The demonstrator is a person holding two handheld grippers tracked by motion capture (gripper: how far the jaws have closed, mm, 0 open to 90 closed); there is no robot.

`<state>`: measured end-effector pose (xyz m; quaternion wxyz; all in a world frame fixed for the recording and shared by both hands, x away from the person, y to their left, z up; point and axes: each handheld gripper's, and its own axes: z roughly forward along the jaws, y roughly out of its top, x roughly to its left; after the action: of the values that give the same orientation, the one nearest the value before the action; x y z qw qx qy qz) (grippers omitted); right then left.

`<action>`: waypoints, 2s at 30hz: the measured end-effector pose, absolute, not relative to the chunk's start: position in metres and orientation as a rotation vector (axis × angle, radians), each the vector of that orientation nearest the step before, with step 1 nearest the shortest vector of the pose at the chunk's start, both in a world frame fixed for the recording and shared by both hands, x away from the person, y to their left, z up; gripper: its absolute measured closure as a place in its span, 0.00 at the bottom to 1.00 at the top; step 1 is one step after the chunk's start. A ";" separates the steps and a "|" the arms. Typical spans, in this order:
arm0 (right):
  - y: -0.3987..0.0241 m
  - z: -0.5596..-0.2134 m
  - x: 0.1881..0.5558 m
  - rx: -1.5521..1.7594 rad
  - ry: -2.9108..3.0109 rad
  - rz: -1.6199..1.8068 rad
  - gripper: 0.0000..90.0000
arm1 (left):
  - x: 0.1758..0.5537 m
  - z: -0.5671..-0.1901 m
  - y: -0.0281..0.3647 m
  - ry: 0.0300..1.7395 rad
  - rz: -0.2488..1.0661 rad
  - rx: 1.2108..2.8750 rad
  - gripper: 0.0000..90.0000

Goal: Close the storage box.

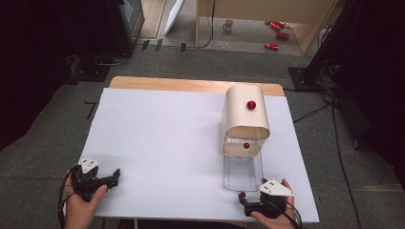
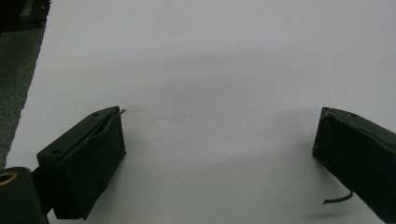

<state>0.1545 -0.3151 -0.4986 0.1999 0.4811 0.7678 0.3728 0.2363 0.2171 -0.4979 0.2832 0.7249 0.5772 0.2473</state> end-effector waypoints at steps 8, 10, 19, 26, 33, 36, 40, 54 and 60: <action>-0.314 -0.499 0.154 1.340 2.145 1.041 0.06 | 0.236 -0.498 0.217 1.545 0.662 1.941 0.02; -0.314 -0.498 0.153 1.334 2.135 1.036 0.07 | 0.236 -0.498 0.217 1.545 0.662 1.941 0.03; -0.314 -0.494 0.153 1.341 2.067 1.056 0.09 | 0.236 -0.498 0.217 1.545 0.662 1.941 0.03; -0.314 -0.489 0.158 1.356 2.030 1.084 0.10 | 0.236 -0.498 0.217 1.545 0.662 1.941 0.03; -0.314 -0.486 0.165 1.358 2.005 1.100 0.11 | 0.236 -0.498 0.217 1.545 0.662 1.941 0.03; -0.314 -0.484 0.169 1.360 1.990 1.108 0.11 | 0.236 -0.498 0.217 1.545 0.662 1.942 0.03; -0.314 -0.483 0.176 1.364 1.976 1.117 0.11 | 0.236 -0.498 0.217 1.545 0.662 1.941 0.03; -0.312 -0.484 0.193 1.415 1.929 1.129 0.12 | 0.236 -0.498 0.217 1.545 0.663 1.941 0.03; -0.311 -0.485 0.202 1.435 1.907 1.132 0.13 | 0.236 -0.498 0.217 1.545 0.662 1.941 0.02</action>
<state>0.2020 -0.3115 -0.4851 0.2473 0.5264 0.6996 0.4151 0.2363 0.2170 -0.4979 0.2831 0.7249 0.5772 0.2474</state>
